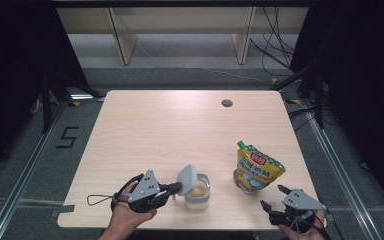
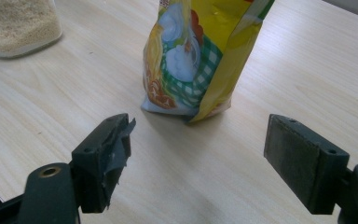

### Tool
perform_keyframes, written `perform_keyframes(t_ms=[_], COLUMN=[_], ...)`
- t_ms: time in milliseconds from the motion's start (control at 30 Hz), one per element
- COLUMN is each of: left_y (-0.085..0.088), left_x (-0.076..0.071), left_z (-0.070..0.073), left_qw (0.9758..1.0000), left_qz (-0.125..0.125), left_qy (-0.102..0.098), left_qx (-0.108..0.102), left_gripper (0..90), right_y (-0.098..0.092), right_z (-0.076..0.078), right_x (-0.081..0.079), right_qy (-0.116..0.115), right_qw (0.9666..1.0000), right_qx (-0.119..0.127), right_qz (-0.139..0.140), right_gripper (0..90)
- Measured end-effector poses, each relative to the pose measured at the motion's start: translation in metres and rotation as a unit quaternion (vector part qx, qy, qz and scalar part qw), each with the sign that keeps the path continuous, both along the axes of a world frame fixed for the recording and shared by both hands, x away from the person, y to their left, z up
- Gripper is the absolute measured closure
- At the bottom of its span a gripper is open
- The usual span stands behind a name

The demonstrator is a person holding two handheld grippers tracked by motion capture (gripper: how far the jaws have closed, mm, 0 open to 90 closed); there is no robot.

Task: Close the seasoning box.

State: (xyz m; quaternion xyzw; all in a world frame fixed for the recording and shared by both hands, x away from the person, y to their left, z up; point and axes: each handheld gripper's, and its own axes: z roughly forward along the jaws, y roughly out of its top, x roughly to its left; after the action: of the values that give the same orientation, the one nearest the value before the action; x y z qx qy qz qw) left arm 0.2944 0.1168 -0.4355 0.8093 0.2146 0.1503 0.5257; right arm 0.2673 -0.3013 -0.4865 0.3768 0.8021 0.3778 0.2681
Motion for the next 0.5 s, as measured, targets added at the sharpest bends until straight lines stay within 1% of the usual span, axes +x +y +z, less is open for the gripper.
perform_keyframes(t_ms=[33, 67, 100, 133, 167, 200, 233, 300, 333, 367, 400, 433, 467, 500], left_y=[-0.001, -0.001, 0.001, 0.001, 0.002, 0.003, 0.007, 0.010, 0.015, 0.018, 0.018, 0.024, 0.024, 0.029], left_x=[0.000, 0.000, 0.000, 0.000, 0.000, -0.001, -0.001, -0.002, -0.002, -0.002, -0.002, -0.002, -0.002, -0.001], left_z=[0.000, 0.000, 0.001, 0.001, 0.002, 0.002, 0.002, 0.002, 0.002, 0.001, 0.001, 0.000, 0.000, -0.002], left_qw=[1.0000, 1.0000, 1.0000, 1.0000, 1.0000, 0.9999, 0.9998, 0.9997, 0.9995, 0.9993, 0.9993, 0.9985, 0.9985, 0.9976], left_qz=[-0.003, -0.001, 0.003, 0.003, 0.004, 0.008, 0.008, 0.012, 0.006, 0.007, 0.007, 0.013, 0.013, 0.019], left_qy=[-0.001, -0.001, 0.002, 0.002, -0.001, 0.006, 0.007, 0.011, 0.017, 0.018, 0.018, 0.025, 0.025, 0.033], left_qx=[0.000, -0.003, -0.003, -0.003, -0.003, -0.008, -0.015, -0.017, -0.026, -0.033, -0.033, -0.047, -0.047, -0.057], left_gripper=[89.0, 89.0, 88.8, 88.2, 87.5, 86.5, 84.6, 78.3, 76.2, 73.3, 69.4, 64.9, 61.4, 57.6], right_y=[-0.001, -0.002, -0.001, -0.001, 0.000, 0.000, -0.001, -0.001, -0.002, -0.002, -0.002, -0.001, -0.001, -0.001], right_z=[0.001, 0.001, 0.000, 0.000, 0.000, 0.000, 0.000, 0.000, 0.000, 0.000, 0.000, 0.000, 0.000, 0.000], right_x=[0.002, 0.001, 0.002, 0.002, -0.001, 0.000, 0.002, 0.001, 0.002, 0.002, 0.002, 0.001, 0.001, 0.001], right_qy=[-0.013, -0.013, -0.013, -0.013, 0.002, -0.001, -0.009, -0.006, -0.012, -0.013, -0.013, -0.001, -0.001, -0.007], right_qw=[0.9999, 0.9999, 0.9999, 0.9999, 1.0000, 1.0000, 0.9999, 1.0000, 0.9999, 0.9999, 0.9999, 1.0000, 1.0000, 1.0000], right_qx=[-0.007, -0.008, -0.001, -0.001, 0.004, 0.002, -0.001, 0.001, -0.001, -0.001, -0.001, 0.004, 0.004, -0.003], right_qz=[0.006, 0.006, 0.007, 0.007, -0.004, -0.003, 0.007, 0.007, 0.007, 0.006, 0.006, 0.006, 0.006, 0.003], right_gripper=[23.9, 23.9, 23.9, 23.9, 23.9, 23.9, 23.9, 23.9, 24.0, 24.0, 24.0, 23.9, 23.9, 23.9])
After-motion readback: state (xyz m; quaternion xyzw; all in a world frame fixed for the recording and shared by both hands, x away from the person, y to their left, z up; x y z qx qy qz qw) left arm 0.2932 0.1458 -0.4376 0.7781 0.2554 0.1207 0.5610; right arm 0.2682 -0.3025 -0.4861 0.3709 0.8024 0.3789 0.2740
